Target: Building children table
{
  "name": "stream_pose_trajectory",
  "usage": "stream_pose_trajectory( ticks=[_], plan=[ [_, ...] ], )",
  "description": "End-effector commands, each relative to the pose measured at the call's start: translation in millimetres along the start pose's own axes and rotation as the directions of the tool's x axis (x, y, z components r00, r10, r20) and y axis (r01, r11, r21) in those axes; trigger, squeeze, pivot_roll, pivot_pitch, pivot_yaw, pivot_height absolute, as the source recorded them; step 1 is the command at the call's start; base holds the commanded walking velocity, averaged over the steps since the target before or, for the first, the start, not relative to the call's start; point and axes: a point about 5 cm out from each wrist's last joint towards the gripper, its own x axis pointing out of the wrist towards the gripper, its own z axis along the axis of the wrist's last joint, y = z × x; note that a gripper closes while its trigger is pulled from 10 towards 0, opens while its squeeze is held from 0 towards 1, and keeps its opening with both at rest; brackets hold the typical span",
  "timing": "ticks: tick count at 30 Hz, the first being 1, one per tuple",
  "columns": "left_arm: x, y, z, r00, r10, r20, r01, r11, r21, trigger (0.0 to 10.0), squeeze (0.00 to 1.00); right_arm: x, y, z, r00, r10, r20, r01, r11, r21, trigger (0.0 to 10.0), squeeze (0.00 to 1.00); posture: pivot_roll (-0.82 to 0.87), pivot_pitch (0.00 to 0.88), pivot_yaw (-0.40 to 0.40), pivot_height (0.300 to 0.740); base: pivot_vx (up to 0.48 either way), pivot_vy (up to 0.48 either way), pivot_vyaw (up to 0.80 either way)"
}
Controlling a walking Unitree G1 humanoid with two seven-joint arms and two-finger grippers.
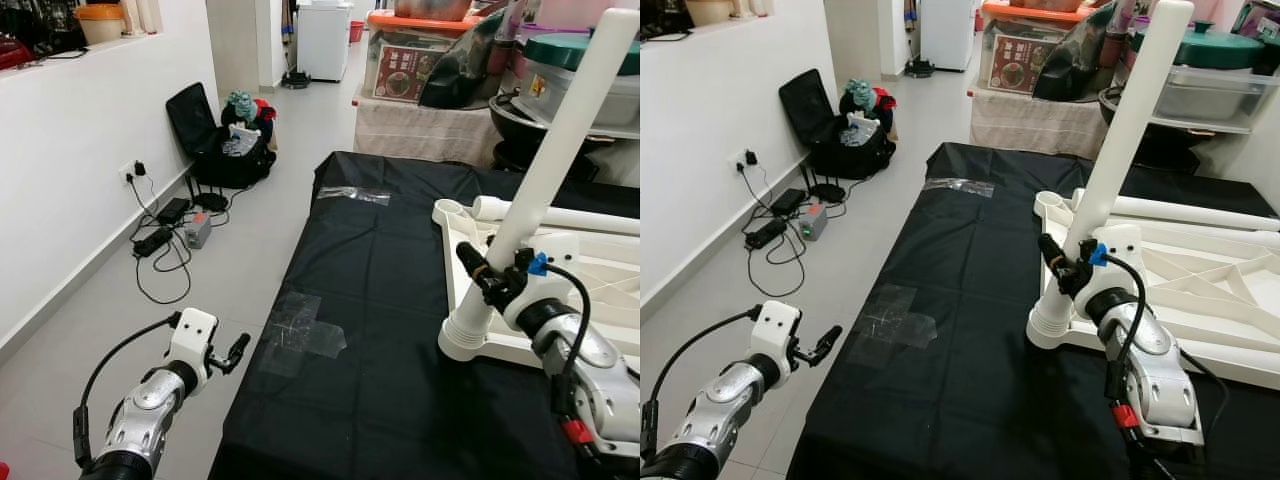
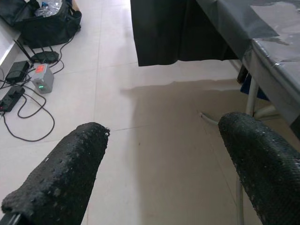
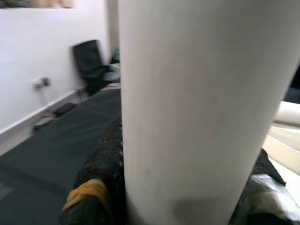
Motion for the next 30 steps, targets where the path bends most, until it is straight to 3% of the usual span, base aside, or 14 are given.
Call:
stream_pose_trajectory(
  ticks=[1,3,4,6,8,10,20,22,23,24,28,29,30],
  plan=[
    [-1.4,-2.2,-4.1,1.000,-0.006,-0.010,0.006,1.000,0.008,10.0,0.00,-8.2,-7.8,-3.1,0.964,-0.262,-0.043,0.260,0.964,-0.052,0.0,0.00,0.01,0.000,-0.046,0.740,0.000,0.000,0.00],
    [-1.1,-2.5,-4.0,1.000,-0.007,-0.011,0.007,1.000,0.008,10.0,0.00,-18.9,-10.1,-9.7,0.873,-0.479,-0.087,0.477,0.878,-0.046,0.0,0.00,0.01,0.000,-0.048,0.740,0.000,0.000,0.00],
    [-1.1,-2.5,-4.0,1.000,-0.007,-0.011,0.007,1.000,0.008,10.0,0.00,-18.9,-10.1,-9.7,0.873,-0.479,-0.087,0.477,0.878,-0.046,0.0,0.00,0.01,0.000,-0.048,0.740,0.000,0.000,0.00],
    [-1.2,-1.8,-3.6,1.000,-0.004,-0.011,0.004,1.000,0.009,10.0,0.00,-26.9,-3.4,-12.9,0.825,-0.558,-0.093,0.554,0.830,-0.059,0.0,0.00,0.01,0.000,-0.048,0.740,0.000,0.000,0.00],
    [-1.2,-1.8,-3.6,1.000,-0.004,-0.011,0.004,1.000,0.009,10.0,0.00,-26.9,-3.4,-12.9,0.825,-0.558,-0.093,0.554,0.830,-0.059,0.0,0.00,0.01,0.000,-0.048,0.740,0.000,0.000,0.00],
    [-2.4,1.3,-3.9,1.000,0.005,-0.013,-0.005,1.000,0.013,10.0,0.00,-34.7,10.6,-15.3,0.780,-0.620,-0.084,0.619,0.784,-0.045,0.0,0.00,0.02,0.000,-0.050,0.740,0.000,0.000,0.00],
    [-2.6,1.1,-3.7,1.000,0.010,-0.011,-0.010,1.000,0.012,10.0,0.00,-34.3,18.0,-6.7,0.727,-0.681,-0.086,0.682,0.731,-0.023,0.0,0.00,0.02,0.000,-0.057,0.740,0.000,0.000,0.00],
    [-2.5,-0.4,-4.4,1.000,0.010,-0.013,-0.010,1.000,0.009,10.0,0.00,-27.7,24.9,-10.4,0.767,-0.630,-0.124,0.632,0.774,-0.026,7.9,0.00,0.02,0.000,-0.058,0.740,0.000,0.000,0.00],
    [-2.5,-0.4,-4.4,1.000,0.010,-0.013,-0.010,1.000,0.009,10.0,0.00,-27.7,24.9,-10.4,0.767,-0.630,-0.124,0.632,0.774,-0.026,7.9,0.00,0.02,0.000,-0.058,0.740,0.000,0.000,0.00],
    [-2.6,-1.1,-5.1,1.000,0.010,-0.015,-0.009,1.000,0.008,10.0,0.00,-25.8,26.2,-10.4,0.784,-0.610,-0.116,0.613,0.790,-0.016,10.0,0.00,0.02,0.000,-0.059,0.740,0.000,0.000,0.00],
    [-2.9,-1.0,-5.7,1.000,0.009,-0.017,-0.009,1.000,0.008,10.0,0.00,-27.7,21.9,-6.7,0.777,-0.625,-0.080,0.626,0.780,-0.008,10.0,0.00,0.02,0.000,-0.058,0.740,0.000,0.000,0.00],
    [-3.1,-0.8,-5.8,1.000,0.009,-0.017,-0.009,1.000,0.008,10.0,0.00,-27.7,20.4,-6.0,0.775,-0.627,-0.078,0.628,0.778,-0.011,10.0,1.00,0.02,0.000,-0.057,0.740,0.000,0.000,0.00],
    [-3.1,-0.8,-5.8,1.000,0.009,-0.017,-0.009,1.000,0.008,10.0,0.00,-27.7,20.4,-6.0,0.775,-0.627,-0.078,0.628,0.778,-0.011,10.0,1.00,0.02,0.000,-0.057,0.740,0.000,0.000,0.00]
  ],
)
